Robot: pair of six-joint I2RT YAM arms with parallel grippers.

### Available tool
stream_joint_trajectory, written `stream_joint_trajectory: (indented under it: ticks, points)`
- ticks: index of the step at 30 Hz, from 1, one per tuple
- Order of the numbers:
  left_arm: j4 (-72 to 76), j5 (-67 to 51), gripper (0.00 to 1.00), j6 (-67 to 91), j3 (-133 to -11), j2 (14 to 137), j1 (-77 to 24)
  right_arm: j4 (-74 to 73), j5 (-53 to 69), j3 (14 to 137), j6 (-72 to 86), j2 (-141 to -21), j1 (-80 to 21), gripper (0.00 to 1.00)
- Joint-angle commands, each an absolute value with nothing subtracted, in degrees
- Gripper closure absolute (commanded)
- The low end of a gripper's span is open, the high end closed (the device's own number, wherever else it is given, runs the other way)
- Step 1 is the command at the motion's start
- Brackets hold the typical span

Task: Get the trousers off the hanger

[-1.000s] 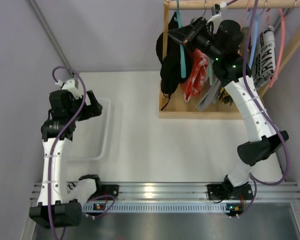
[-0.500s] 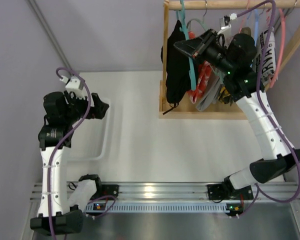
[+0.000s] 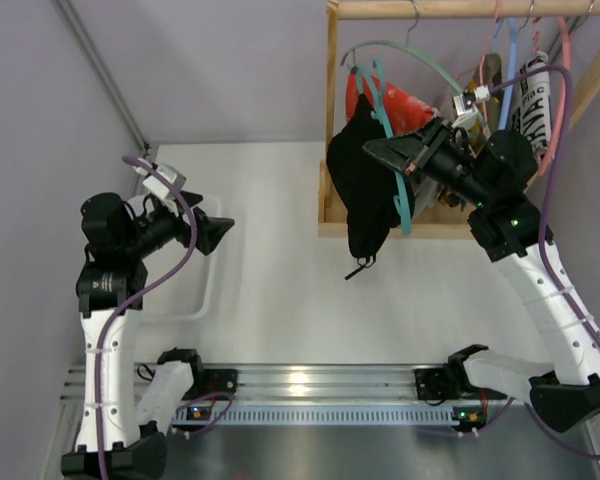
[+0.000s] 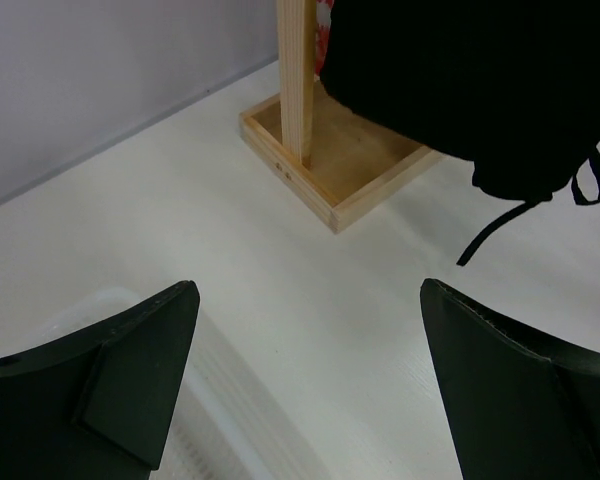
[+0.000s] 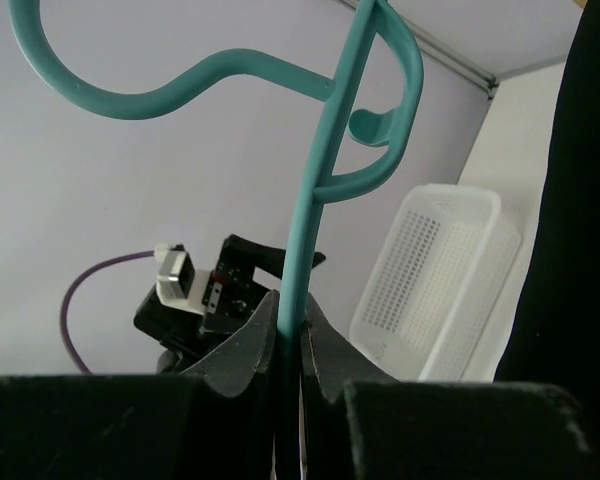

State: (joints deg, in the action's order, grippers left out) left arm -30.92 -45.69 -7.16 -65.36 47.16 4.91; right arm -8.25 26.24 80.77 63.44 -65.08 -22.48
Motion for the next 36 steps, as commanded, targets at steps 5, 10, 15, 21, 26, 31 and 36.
stream_joint_trajectory:
  ticks: [5,10,15,21,26,31,36]
  points:
    - [-20.9,-41.2,0.01,-12.4,-67.2,51.4,-3.6,-2.9,26.2,73.6,64.7,-58.6,-22.1,1.00]
    - [-16.4,-26.1,0.02,-14.0,-68.5,56.2,-20.6,-3.0,25.6,72.7,63.8,-57.0,-21.9,1.00]
    - [-10.2,-10.0,0.01,-13.2,-68.2,61.2,-42.8,-2.9,25.5,73.5,64.2,-57.7,-21.3,1.00]
    - [-0.5,7.1,0.02,-7.9,-70.0,67.9,-58.2,-3.1,24.6,74.4,65.1,-58.5,-21.0,1.00]
    - [5.4,11.1,0.01,-9.0,-70.2,72.2,-64.9,-3.4,24.5,75.5,66.0,-59.9,-21.0,1.00]
    - [9.0,18.8,0.01,-6.8,-71.3,76.7,-68.2,-4.5,24.0,77.4,66.7,-61.0,-21.0,1.00]
    - [10.0,20.3,0.01,-4.1,-71.0,78.7,-69.7,-4.9,23.3,78.3,67.3,-61.8,-21.1,1.00]
